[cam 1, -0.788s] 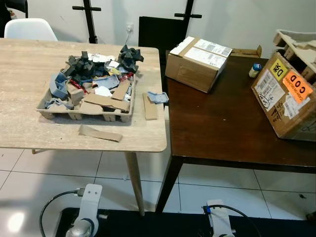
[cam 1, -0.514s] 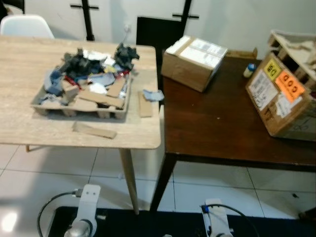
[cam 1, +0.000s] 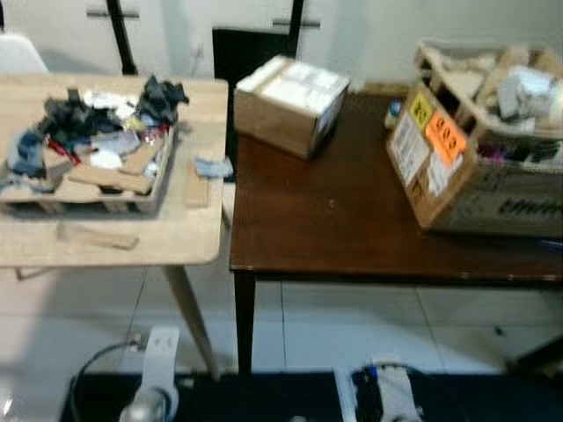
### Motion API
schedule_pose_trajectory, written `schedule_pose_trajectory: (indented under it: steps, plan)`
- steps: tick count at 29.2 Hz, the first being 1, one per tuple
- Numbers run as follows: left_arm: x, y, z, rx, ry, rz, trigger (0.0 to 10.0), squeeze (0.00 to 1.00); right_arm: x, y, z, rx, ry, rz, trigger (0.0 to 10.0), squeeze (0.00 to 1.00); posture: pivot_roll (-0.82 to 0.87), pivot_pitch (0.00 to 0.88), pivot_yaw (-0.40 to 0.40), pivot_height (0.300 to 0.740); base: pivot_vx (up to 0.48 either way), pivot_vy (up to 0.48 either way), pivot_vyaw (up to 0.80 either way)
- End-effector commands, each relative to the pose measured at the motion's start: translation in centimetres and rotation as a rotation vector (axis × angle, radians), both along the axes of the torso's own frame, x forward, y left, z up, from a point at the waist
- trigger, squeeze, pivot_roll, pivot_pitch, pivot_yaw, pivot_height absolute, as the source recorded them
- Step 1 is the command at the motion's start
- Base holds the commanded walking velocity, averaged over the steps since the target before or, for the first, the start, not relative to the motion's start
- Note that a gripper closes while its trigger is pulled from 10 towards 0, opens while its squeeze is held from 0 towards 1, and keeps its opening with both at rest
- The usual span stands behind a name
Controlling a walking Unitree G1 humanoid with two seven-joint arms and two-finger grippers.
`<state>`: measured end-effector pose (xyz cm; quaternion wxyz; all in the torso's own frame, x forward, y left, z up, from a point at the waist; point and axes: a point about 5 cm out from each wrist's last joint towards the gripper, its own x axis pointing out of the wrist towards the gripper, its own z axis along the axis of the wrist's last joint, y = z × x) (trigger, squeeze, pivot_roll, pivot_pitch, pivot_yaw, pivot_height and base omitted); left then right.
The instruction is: Picking trash to rubbish bin
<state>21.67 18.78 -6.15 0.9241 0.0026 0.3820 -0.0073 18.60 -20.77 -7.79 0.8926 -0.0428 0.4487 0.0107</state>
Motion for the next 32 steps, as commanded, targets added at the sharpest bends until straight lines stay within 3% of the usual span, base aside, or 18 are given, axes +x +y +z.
schedule_pose_trajectory:
  steps: [1,8,19,32]
  plan:
    - [-0.94,0.16,-0.56,-0.006,0.032,0.014,10.0,0.0,-0.57,0.2,-0.34,0.004,0.025,0.004,10.0,0.0,0.04,0.132,-0.067,0.74,0.0,0.48,0.0]
    - [-0.94,0.3,-0.49,0.004,0.019,0.012,10.0,0.0,-0.63,0.29,-0.39,0.006,0.027,0.005,10.0,0.0,0.04,0.136,-0.068,0.74,0.0,0.45,0.0]
    - [-1.12,0.82,-0.55,0.046,0.034,-0.003,10.0,0.0,-0.74,0.38,-0.46,0.007,0.03,0.005,10.0,0.0,0.05,0.141,-0.067,0.74,0.0,0.0,0.0]
    - [-0.82,0.56,-0.44,0.034,0.033,-0.002,10.0,0.0,-0.72,0.38,-0.46,0.016,0.031,-0.009,10.0,0.0,0.05,0.15,-0.061,0.74,0.0,0.0,0.0]
